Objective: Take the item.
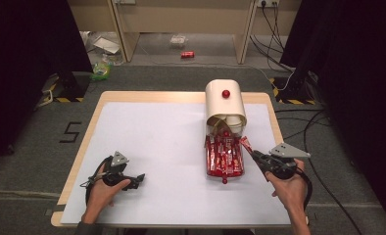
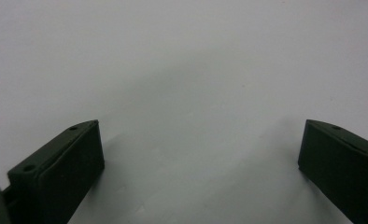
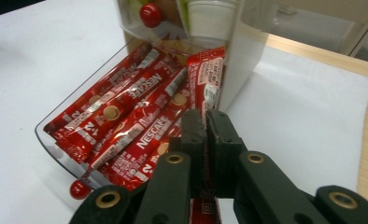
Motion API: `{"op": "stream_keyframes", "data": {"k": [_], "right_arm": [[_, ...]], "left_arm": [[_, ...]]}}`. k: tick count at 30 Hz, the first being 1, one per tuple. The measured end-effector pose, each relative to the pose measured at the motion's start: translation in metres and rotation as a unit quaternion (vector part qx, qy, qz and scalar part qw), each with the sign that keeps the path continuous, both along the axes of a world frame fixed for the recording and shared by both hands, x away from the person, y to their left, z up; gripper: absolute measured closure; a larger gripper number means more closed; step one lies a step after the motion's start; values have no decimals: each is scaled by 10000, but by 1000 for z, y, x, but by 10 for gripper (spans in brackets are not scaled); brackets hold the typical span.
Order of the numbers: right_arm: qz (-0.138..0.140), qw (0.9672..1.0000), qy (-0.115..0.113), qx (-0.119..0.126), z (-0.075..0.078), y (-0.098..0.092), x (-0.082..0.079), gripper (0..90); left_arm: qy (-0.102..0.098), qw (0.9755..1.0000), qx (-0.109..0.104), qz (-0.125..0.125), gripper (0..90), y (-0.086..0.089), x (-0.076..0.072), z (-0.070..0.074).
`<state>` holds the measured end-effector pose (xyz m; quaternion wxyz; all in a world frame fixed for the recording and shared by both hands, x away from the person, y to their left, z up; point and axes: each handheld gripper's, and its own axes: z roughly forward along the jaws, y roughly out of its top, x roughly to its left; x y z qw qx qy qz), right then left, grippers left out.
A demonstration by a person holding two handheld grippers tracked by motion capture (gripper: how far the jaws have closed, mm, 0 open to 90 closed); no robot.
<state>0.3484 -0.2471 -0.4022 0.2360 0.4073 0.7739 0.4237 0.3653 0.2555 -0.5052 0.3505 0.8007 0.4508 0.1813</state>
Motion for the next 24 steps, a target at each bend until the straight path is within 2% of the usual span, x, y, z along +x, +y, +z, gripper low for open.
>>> {"op": "stream_keyframes", "data": {"k": [18,24], "right_arm": [[-308,9995,3,37,-4,-23,4,865],[-487,9988,34,-58,-11,-32,8,865]], "left_arm": [[-6,10000,-13,7,0,0,0,0],[-8,10000,-11,7,0,0,0,0]]}}
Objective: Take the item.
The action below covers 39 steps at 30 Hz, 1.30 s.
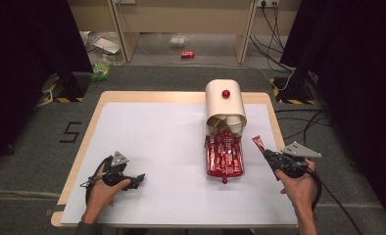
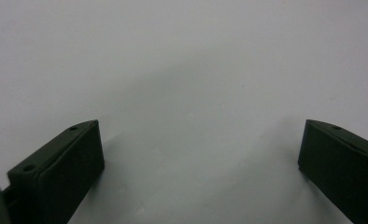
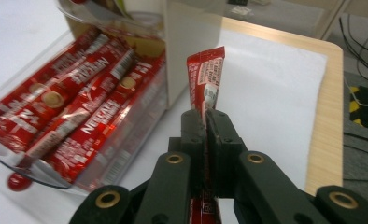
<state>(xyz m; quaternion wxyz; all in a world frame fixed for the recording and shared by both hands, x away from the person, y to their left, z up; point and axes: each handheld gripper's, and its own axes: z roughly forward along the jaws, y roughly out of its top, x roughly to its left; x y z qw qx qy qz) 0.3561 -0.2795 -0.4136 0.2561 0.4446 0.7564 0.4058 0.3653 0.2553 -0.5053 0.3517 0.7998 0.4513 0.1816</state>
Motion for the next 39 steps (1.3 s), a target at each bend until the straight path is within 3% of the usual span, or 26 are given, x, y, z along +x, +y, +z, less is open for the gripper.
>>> {"op": "stream_keyframes", "data": {"k": [12,39], "right_arm": [[-221,9997,132,-42,-15,-13,6,864],[-303,9985,430,-169,-41,-18,16,861]], "left_arm": [[7,10000,8,-3,0,0,0,0],[-3,10000,0,1,0,0,0,0]]}}
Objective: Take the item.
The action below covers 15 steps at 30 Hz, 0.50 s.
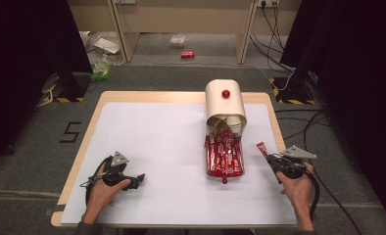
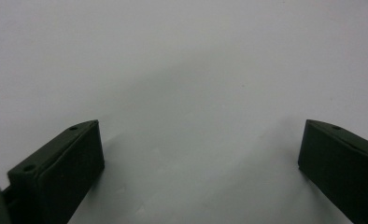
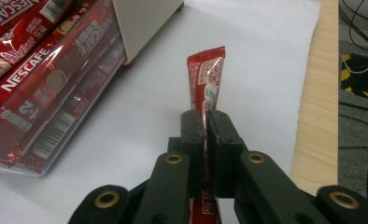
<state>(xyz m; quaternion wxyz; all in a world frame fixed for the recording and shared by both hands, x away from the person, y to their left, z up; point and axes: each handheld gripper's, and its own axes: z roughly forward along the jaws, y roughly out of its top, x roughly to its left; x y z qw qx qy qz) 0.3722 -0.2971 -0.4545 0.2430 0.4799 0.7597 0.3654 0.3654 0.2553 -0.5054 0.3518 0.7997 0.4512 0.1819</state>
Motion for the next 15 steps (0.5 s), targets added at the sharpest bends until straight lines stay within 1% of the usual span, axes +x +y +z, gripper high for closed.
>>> {"op": "stream_keyframes", "data": {"k": [3,8,15], "right_arm": [[7,10000,53,-40,-3,1,1,860],[-7,9999,117,-37,-7,1,3,860],[8,9999,148,-68,-11,0,5,859]], "left_arm": [[9,10000,9,-5,0,0,0,0],[9,10000,8,-4,0,0,0,0],[2,10000,7,-4,0,0,0,0]]}}
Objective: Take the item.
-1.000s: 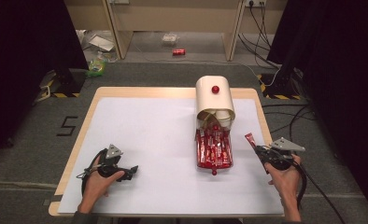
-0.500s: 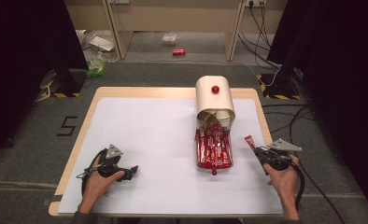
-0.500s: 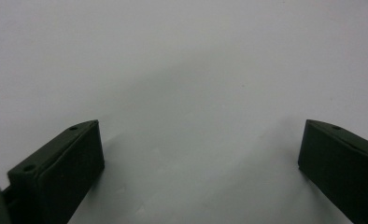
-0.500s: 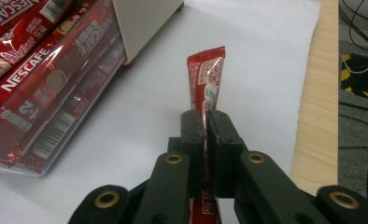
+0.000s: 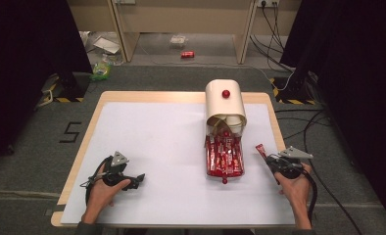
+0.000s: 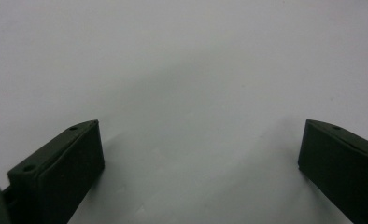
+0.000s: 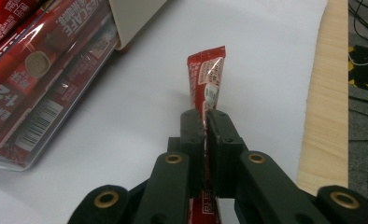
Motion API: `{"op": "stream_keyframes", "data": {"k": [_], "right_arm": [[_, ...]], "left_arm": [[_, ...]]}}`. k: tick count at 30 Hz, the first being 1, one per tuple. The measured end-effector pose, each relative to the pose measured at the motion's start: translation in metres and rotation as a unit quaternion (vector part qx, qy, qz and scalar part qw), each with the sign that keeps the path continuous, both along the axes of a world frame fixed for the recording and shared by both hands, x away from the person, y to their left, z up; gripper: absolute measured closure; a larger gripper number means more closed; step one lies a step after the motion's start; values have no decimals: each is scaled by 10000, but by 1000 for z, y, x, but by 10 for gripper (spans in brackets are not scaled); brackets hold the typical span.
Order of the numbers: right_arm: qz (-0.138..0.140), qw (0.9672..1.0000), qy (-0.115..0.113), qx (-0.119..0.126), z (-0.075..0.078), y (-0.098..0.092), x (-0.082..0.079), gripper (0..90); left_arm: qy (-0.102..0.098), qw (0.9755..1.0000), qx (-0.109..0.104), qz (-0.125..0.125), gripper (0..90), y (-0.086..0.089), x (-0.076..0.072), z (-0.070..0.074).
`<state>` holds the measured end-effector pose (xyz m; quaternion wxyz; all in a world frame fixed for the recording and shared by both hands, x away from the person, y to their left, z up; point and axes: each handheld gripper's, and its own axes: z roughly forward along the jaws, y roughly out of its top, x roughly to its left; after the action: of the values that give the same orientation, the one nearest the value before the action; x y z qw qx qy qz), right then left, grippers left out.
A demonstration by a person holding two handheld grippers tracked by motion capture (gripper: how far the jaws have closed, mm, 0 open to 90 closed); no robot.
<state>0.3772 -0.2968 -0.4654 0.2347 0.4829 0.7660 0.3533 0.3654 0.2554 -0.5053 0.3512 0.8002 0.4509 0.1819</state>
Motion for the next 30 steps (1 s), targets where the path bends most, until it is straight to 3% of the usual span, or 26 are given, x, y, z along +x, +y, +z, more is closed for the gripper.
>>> {"op": "stream_keyframes", "data": {"k": [30], "right_arm": [[50,9998,195,-36,-10,3,6,847]], "left_arm": [[7,10000,3,-2,0,0,0,0]]}}
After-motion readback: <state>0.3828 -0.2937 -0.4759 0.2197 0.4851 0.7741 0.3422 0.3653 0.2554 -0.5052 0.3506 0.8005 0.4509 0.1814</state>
